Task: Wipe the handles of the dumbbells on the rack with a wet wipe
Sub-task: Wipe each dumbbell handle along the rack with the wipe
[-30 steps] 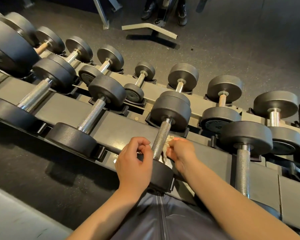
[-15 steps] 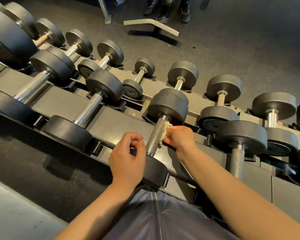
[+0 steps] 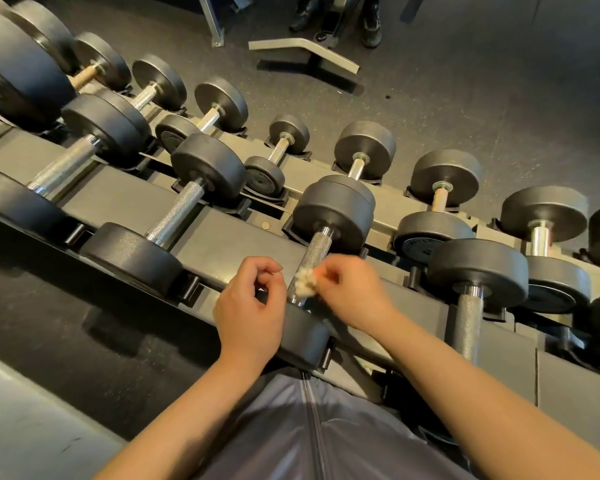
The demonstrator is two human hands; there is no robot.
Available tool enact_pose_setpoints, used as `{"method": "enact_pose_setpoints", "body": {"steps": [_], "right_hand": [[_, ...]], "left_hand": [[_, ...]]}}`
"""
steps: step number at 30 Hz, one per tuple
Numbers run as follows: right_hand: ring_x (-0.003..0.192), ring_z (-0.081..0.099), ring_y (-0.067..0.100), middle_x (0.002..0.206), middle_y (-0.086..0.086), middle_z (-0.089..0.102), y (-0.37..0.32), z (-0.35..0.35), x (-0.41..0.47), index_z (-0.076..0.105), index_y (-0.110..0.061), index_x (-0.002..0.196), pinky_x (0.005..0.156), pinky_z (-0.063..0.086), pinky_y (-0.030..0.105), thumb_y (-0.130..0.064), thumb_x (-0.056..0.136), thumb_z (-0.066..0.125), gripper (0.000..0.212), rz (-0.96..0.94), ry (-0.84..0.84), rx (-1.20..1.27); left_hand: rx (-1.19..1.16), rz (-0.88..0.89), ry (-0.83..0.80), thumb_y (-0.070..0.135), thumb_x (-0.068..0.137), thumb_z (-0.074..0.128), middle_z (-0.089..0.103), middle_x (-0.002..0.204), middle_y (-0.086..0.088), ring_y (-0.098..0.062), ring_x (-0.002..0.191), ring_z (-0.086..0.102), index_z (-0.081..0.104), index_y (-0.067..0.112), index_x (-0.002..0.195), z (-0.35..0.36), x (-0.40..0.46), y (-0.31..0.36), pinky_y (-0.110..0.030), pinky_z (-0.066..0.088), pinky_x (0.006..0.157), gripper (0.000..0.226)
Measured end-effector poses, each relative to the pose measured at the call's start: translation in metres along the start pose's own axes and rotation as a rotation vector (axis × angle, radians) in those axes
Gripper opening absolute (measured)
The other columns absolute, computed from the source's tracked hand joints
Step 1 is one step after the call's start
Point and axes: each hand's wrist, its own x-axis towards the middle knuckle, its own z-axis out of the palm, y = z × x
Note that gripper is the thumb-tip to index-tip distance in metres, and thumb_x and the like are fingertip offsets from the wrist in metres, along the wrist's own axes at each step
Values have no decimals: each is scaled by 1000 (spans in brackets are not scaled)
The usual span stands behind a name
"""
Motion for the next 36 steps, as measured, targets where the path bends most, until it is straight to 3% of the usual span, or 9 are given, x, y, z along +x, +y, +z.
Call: {"method": "enact_pose_setpoints", "body": {"steps": [3, 7, 9, 12, 17, 22, 25, 29, 36], "right_hand": [[78, 56, 25, 88, 9, 61, -12, -17, 28, 68, -7, 84, 61, 40, 27, -4, 76, 71, 9, -484, 243, -434], [98, 50, 22, 112, 5, 59, -22, -22, 63, 63, -14, 114, 84, 44, 33, -28, 88, 62, 30, -690, -201, -1087], [104, 46, 19, 119, 2, 56, -30, -25, 67, 58, -17, 123, 90, 41, 31, -38, 95, 46, 37, -635, -357, -1134], [103, 50, 22, 115, 3, 59, -45, -24, 72, 60, -16, 119, 90, 45, 35, -33, 94, 50, 32, -640, -504, -1215], [87, 58, 21, 98, 4, 64, -53, 3, 63, 66, -14, 106, 79, 49, 33, -13, 93, 52, 19, -564, -711, -919], [85, 57, 18, 100, 2, 66, -54, 0, 59, 67, -16, 109, 75, 46, 30, -15, 92, 52, 22, -631, -751, -897], [91, 61, 22, 105, 4, 67, -56, -15, 75, 67, -15, 111, 74, 48, 30, -23, 91, 57, 24, -677, -650, -1181], [105, 60, 26, 115, 12, 62, -66, -19, 86, 60, -5, 120, 81, 49, 31, -15, 93, 53, 29, -620, -482, -1365], [96, 63, 26, 106, 12, 66, -60, 0, 71, 64, -5, 110, 70, 44, 27, -19, 90, 58, 25, -634, -537, -1219]], "left_hand": [[-183, -184, 126, 14, 96, 50, 56, 67, 7, -10, 65, 54, 52, 27, 97, 0, 2, 7, -16, 40, 62, 14], [-406, -430, 220, 8, 99, 43, 55, 71, 5, -1, 68, 52, 49, 30, 100, -2, 8, 8, -26, 41, 78, 22], [-373, -433, 140, 11, 99, 45, 56, 75, 3, 2, 69, 53, 48, 30, 102, -4, 6, 7, -14, 40, 74, 19], [-292, -417, 70, 11, 99, 46, 58, 79, -1, 6, 73, 55, 49, 22, 110, -2, 0, 3, 1, 35, 68, 15], [-304, -415, 114, 8, 99, 44, 59, 74, -5, 0, 72, 57, 48, 23, 111, -1, 1, 0, -3, 39, 71, 20], [-287, -516, 108, 15, 97, 49, 61, 84, 1, -2, 78, 57, 51, 34, 99, -7, 1, -2, -5, 40, 65, 20], [-184, -518, 11, 20, 95, 56, 58, 93, 8, 4, 80, 53, 55, 31, 96, -17, 3, -4, -3, 38, 67, 12], [-11, -521, -215, 38, 97, 50, 53, 105, 8, -7, 98, 52, 47, 31, 118, -11, 1, -1, -21, 38, 82, 22], [-57, -618, -48, 31, 101, 41, 52, 89, 10, -8, 85, 52, 46, 31, 123, -3, 0, 3, -24, 38, 70, 22]]}}
